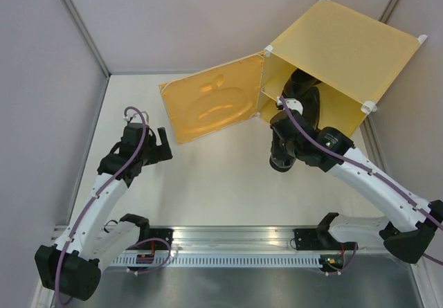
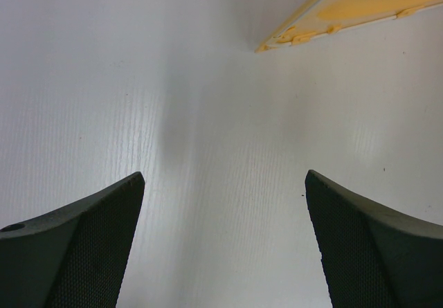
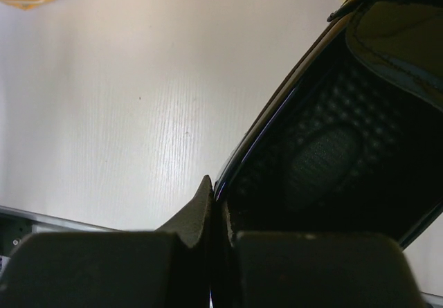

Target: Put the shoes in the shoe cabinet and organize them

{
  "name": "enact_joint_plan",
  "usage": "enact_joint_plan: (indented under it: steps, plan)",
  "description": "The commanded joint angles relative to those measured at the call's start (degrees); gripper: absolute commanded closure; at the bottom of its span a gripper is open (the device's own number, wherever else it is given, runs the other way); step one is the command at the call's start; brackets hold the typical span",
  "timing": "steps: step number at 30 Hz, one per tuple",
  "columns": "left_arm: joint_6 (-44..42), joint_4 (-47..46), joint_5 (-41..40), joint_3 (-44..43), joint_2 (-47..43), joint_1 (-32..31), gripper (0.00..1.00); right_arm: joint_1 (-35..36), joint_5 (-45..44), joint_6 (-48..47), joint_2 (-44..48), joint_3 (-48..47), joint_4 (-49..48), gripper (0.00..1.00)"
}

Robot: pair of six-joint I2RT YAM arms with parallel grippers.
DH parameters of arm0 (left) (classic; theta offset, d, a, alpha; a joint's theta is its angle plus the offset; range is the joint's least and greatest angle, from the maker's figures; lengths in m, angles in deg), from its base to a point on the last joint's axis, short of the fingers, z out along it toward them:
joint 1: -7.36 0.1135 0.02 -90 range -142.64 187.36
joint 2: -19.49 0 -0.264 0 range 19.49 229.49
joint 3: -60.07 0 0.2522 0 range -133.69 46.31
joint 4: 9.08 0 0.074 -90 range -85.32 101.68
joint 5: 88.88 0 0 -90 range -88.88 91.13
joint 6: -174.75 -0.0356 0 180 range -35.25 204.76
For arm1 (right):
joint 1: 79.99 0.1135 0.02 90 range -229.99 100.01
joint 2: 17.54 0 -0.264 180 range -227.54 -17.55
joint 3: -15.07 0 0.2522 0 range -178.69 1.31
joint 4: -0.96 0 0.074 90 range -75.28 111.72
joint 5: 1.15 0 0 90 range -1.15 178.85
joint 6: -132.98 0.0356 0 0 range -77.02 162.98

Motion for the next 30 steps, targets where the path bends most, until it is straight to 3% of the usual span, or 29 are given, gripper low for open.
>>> enact_joint_plan:
  steps: [1,14,24,30]
  plan:
    - [-2.0,-1.6,0.4,0.2,0.4,0.3,0.0,-2.8,-2.8,-4.4,2.2,-4.3,-1.8,0.99]
    - [-2.1,-1.6,1.3,0.4,0.5,0.3,0.0,-22.1,5.2,-14.3,-4.3,-7.8,-9.2,0.99]
    - [-2.2,-1.6,2.1,0.3,0.4,0.3,0.0,-30.0,3.8,-19.5,-13.1,-13.6,-13.7,0.99]
    - [-2.2,-1.5,2.1,0.3,0.3,0.3,0.0,-31.8,2.4,-19.5,-15.4,-14.7,-13.4,0.91]
